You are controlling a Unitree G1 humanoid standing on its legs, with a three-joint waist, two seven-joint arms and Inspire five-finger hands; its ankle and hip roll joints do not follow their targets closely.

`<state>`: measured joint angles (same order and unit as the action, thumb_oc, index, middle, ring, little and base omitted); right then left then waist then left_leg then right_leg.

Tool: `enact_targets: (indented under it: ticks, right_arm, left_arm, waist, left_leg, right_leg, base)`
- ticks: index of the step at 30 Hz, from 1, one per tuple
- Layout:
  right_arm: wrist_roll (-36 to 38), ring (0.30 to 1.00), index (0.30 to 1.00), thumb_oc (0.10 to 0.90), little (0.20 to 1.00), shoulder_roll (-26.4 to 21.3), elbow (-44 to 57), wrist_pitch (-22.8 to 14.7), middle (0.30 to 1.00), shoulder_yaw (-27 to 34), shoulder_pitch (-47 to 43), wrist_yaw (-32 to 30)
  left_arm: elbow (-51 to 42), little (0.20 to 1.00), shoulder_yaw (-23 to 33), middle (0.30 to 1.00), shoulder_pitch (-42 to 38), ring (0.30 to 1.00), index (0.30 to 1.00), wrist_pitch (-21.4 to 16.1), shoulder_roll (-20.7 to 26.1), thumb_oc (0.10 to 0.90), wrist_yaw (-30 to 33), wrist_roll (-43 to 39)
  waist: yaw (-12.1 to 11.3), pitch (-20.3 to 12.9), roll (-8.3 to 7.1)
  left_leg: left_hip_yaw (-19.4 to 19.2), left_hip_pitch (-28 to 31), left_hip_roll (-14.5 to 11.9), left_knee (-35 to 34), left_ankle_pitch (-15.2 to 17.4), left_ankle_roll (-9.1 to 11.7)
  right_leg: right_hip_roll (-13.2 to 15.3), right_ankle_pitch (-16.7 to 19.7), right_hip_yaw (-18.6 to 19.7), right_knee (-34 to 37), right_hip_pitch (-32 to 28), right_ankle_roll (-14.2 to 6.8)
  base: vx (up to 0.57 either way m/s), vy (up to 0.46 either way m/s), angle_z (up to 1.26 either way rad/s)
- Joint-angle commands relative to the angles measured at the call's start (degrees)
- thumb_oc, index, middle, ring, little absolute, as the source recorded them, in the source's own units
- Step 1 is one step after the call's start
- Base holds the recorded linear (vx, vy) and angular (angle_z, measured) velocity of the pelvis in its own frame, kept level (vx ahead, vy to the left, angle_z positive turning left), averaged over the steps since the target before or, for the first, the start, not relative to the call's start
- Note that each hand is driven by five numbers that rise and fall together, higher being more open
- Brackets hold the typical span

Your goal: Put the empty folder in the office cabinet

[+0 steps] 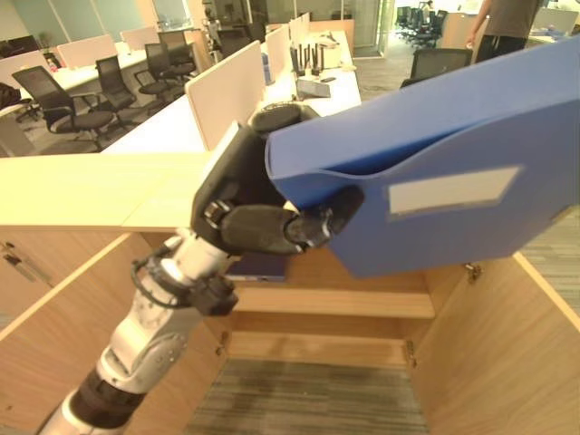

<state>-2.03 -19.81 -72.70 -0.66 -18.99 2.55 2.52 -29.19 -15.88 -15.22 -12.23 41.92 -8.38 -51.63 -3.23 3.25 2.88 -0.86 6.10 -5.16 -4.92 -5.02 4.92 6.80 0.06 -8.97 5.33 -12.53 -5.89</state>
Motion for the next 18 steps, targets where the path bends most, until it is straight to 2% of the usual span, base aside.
enact_targets:
  ticks: [1,5,9,18]
  right_arm:
    - [-0.3,0.9,0.9,0.8,0.9,0.4,-1.0,-1.0,0.9,-2.0,-6.7,-0.5]
    - [-0.5,0.9,0.9,0.8,0.9,0.4,-1.2,-0.9,0.9,-1.9,-6.6,-0.6]
    - [-0.3,0.9,0.9,0.8,0.9,0.5,-0.9,-0.9,0.9,-1.3,-6.1,-0.4]
    - [0.8,0.9,0.9,0.8,0.9,0.7,-1.3,-0.5,0.9,1.0,-5.2,-0.1]
  left_arm:
    - [-1.4,0.3,2.4,0.3,-12.3,0.3,0.3,-3.8,0.0,0.4,0.4,-5.4]
    - [-0.6,0.3,1.4,0.3,-11.8,0.3,0.3,-2.8,0.7,0.4,0.2,-5.6]
    - [0.5,0.3,4.4,0.3,-7.1,0.3,0.3,-2.2,1.6,0.4,0.1,-6.3]
    - [4.3,0.3,9.2,0.3,1.5,0.3,0.3,-1.3,-3.0,0.4,1.8,-3.5]
  waist:
    - [-0.7,1.5,-0.7]
    - [-0.6,1.7,-0.66]
    - [-0.8,1.9,-0.73]
    - [-1.2,2.2,-0.94]
  left_leg:
    - [-0.5,3.6,-3.2,-0.1,7.1,1.7]
    - [-0.7,3.7,-3.2,-0.1,7.1,1.6]
    - [-0.8,3.8,-3.2,-0.1,7.1,1.6]
    - [-0.9,3.9,-3.1,-0.1,7.3,1.5]
  right_leg:
    - [4.2,-4.5,-1.2,-4.9,1.5,-3.3]
    - [4.2,-4.4,-1.0,-4.8,1.5,-3.3]
    - [4.3,-4.4,-0.9,-4.9,1.6,-3.3]
    - [4.4,-4.4,-0.9,-4.9,1.6,-3.3]
  base:
    - [0.0,0.0,0.0]
    - [0.0,0.0,0.0]
    - [0.0,0.0,0.0]
    - [0.0,0.0,0.0]
